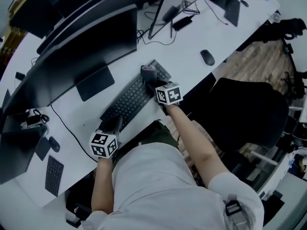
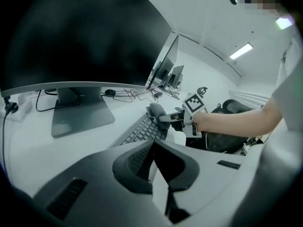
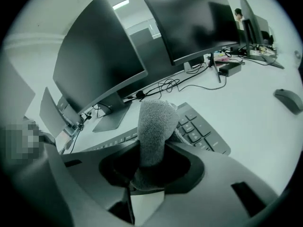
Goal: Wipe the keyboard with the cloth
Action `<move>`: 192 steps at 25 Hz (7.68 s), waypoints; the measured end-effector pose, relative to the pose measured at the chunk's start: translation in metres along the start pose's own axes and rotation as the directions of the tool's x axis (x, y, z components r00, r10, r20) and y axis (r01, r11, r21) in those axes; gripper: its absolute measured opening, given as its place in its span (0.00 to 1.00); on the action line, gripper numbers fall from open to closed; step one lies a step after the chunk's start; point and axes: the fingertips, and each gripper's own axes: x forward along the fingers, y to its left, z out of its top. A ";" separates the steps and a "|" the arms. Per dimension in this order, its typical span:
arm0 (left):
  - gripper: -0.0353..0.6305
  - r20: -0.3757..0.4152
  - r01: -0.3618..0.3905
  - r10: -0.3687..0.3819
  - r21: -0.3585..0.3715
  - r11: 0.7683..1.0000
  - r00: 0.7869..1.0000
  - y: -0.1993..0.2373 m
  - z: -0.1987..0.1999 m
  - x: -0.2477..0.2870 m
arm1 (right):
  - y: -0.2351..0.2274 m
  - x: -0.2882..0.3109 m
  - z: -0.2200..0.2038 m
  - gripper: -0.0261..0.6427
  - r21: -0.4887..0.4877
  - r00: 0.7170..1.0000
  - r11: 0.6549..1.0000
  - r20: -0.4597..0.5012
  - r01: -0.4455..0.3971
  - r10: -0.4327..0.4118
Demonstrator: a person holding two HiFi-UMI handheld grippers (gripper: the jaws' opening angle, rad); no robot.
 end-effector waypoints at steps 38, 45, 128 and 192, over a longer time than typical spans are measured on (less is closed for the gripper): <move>0.06 -0.052 0.014 -0.015 -0.007 1.000 0.999 -0.002 -0.028 -0.019 | -0.041 -0.031 -0.011 0.26 0.174 0.984 0.974 0.084 0.144 -0.160; 0.06 0.009 -0.048 0.049 -0.089 0.995 0.999 -0.008 -0.035 -0.045 | -0.016 -0.030 -0.025 0.25 0.139 0.992 0.987 0.086 0.079 -0.091; 0.06 0.034 0.106 -0.103 -0.109 0.988 0.994 -0.019 -0.085 -0.102 | 0.159 -0.018 -0.151 0.25 0.022 0.999 0.999 -0.034 -0.036 0.037; 0.06 0.145 0.288 -0.294 0.060 0.956 0.945 -0.128 0.108 0.065 | -0.063 -0.173 -0.011 0.25 0.284 0.957 0.959 0.271 0.021 -0.102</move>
